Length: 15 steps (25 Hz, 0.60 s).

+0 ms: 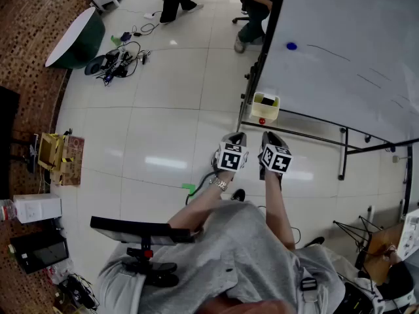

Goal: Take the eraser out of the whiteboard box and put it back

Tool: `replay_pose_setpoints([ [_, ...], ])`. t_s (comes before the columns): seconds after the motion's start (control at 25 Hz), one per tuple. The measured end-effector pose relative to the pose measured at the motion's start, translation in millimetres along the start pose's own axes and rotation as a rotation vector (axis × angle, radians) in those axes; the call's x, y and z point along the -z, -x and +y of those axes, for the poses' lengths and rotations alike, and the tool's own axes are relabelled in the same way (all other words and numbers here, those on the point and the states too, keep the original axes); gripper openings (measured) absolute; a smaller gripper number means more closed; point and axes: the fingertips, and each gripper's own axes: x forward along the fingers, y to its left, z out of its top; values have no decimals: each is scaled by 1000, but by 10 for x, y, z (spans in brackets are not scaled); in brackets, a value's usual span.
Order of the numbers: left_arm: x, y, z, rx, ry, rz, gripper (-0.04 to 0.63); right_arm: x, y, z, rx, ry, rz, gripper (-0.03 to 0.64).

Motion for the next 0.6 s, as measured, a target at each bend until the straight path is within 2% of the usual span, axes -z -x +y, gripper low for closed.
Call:
replay_pose_setpoints([
  [0.08,-169,-110,226,6,4,5,6,-154,-269,-31,14,4,16,69],
  [0.2,-525,-254,540,23,7,-18,6,-429,-671,-83,56,31,36,138],
  [0.32,-817,-380,751,46,-33,-33,6,-578,-995,-186,128,48,66,172],
  [0.44,-1023,-483,850,80,-59,-36,6,-621,-1213,-272,188,36,109,236],
  [0.6,-1051,-618,810,126,-71,-9,6,-570,-1301,-378,246,41,145,305],
])
